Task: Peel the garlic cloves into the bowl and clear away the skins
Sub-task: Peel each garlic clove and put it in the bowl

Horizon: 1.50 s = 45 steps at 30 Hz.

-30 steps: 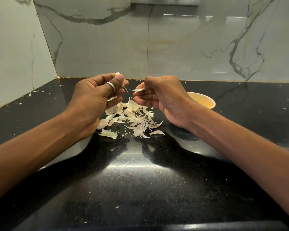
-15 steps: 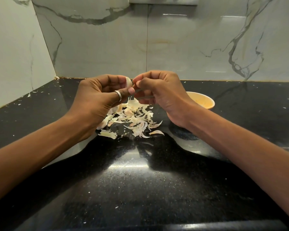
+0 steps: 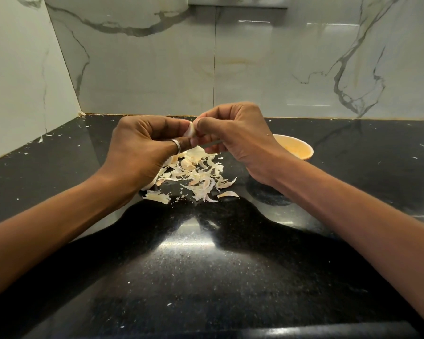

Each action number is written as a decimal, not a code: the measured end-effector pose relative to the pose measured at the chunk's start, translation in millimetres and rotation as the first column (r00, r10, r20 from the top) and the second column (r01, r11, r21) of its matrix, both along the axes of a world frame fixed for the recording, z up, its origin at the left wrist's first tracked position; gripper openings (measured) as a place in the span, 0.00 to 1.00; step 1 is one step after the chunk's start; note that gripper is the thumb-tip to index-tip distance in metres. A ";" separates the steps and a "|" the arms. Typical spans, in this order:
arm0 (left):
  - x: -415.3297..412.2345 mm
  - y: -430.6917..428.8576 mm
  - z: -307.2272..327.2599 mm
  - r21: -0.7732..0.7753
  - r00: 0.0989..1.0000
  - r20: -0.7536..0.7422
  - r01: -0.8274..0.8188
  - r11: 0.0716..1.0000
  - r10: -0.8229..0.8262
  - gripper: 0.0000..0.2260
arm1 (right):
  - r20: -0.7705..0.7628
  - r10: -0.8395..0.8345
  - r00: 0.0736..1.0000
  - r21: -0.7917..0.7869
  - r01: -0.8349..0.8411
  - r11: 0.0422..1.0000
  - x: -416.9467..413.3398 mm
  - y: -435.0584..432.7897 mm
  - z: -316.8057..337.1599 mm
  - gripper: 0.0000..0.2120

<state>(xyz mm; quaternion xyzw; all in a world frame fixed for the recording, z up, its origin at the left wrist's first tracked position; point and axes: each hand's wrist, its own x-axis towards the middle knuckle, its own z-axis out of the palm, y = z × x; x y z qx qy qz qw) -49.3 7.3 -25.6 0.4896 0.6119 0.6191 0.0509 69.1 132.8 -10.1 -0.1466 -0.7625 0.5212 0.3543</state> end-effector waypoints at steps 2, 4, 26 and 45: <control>-1.3 -0.5 -0.5 -0.009 0.999 -0.032 -0.015 1.000 0.015 0.14 | 0.023 -0.006 1.000 0.007 0.006 1.000 -1.2 0.6 -0.6 0.04; -2.6 -0.6 -0.8 -0.016 0.998 -0.055 -0.024 1.000 0.023 0.15 | 0.036 0.002 0.999 0.014 -0.003 1.000 -1.4 0.8 -0.7 0.04; -1.4 3.8 1.6 -0.009 0.905 0.407 0.144 0.990 -0.128 0.17 | -0.009 0.045 0.999 -0.192 -0.046 0.980 -1.5 7.0 0.2 0.04; -10.9 7.3 4.3 0.022 0.819 0.569 0.080 0.997 -0.078 0.09 | 0.021 0.052 0.998 -0.203 -0.047 0.978 -1.0 3.7 2.0 0.07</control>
